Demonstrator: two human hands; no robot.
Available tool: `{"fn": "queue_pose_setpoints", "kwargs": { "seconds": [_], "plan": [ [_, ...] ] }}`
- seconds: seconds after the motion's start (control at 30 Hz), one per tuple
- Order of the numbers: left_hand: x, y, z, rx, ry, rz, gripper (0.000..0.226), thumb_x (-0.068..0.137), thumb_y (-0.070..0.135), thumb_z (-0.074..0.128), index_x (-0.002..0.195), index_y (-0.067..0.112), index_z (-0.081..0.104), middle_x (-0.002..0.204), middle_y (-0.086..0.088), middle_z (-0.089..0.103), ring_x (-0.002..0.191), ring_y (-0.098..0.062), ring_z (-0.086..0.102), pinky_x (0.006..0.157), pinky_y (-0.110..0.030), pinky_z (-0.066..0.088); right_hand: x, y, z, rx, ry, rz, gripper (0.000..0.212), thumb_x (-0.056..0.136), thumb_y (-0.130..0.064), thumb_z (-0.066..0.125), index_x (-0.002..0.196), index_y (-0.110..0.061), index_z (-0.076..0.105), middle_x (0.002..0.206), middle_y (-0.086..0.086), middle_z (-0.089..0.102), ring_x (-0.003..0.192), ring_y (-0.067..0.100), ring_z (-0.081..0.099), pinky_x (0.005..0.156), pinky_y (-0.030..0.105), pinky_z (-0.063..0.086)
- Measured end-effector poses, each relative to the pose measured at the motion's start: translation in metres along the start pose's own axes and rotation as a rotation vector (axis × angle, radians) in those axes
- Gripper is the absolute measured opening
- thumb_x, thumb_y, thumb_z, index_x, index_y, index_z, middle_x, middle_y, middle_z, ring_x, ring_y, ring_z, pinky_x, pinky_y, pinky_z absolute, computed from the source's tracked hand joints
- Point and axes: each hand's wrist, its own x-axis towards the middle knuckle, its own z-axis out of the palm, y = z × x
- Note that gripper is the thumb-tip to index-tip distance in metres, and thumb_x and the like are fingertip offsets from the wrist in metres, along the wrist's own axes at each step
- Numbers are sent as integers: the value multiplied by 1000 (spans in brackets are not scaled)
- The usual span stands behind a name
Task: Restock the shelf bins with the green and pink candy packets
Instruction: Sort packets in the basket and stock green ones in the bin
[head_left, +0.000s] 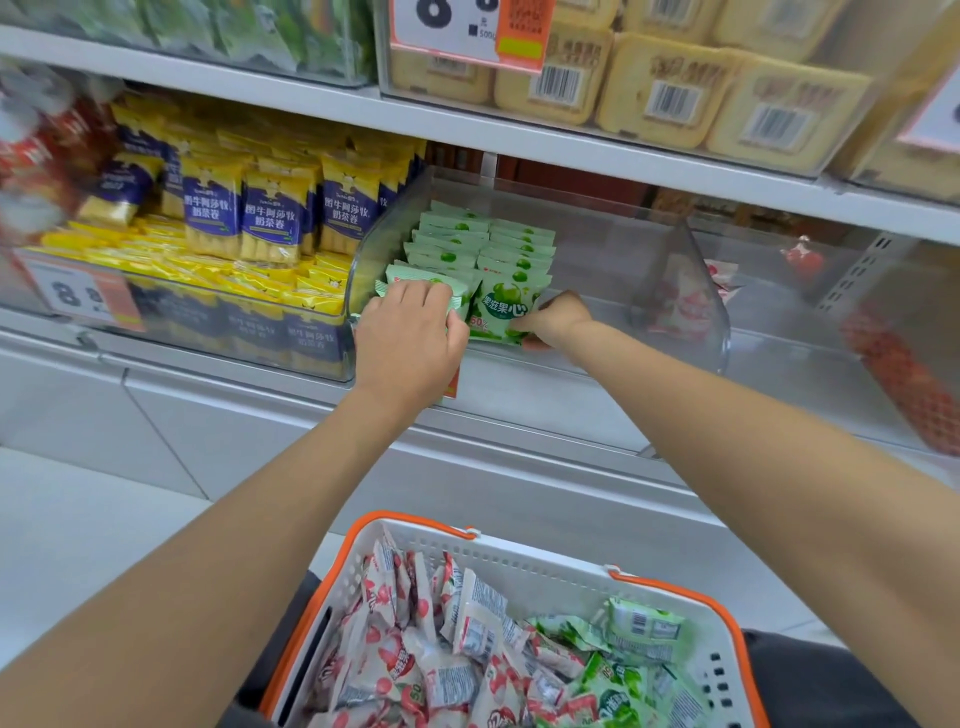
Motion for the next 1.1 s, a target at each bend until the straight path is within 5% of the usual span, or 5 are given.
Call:
{"fn": "queue_pose_setpoints", "kwargs": {
  "seconds": [0.23,0.4,0.63,0.9,1.1],
  "plan": [
    [-12,26,-20,-147,175,26,17,78,5,60,94,10,60,97,-7,57,87,-27,51,70,-37,40,-69,7,-41,-271,315,-518,9,81,-4,57,81,-12,52,83,4,58,76,23,54,65,33,42],
    [-55,73,-28,-510,-112,-139,15,80,6,57,83,18,49,86,1,52,75,-23,50,63,-37,40,-151,52,-47,-418,282,-853,12,78,-8,57,81,-18,51,78,-8,49,68,21,50,58,33,40],
    [-152,75,1,-294,-1038,-137,12,84,15,59,81,26,55,90,7,58,91,-20,58,83,-33,50,-191,214,-21,-805,-391,-287,29,86,-8,53,114,-12,59,113,7,60,102,27,58,84,36,49],
    [-171,95,15,-182,-1150,12,11,92,18,51,98,26,56,103,6,56,90,-16,56,72,-28,41,-197,284,-24,-1232,-343,-35,26,89,-9,54,110,-13,67,110,4,66,101,21,64,84,30,53],
    [-175,97,22,-137,-1191,87,22,94,24,53,115,21,59,117,3,61,99,-16,57,88,-32,50,-198,282,-20,-1163,-364,-87,25,90,-1,51,109,-9,66,113,9,65,101,25,64,83,33,52]
  ]
}}
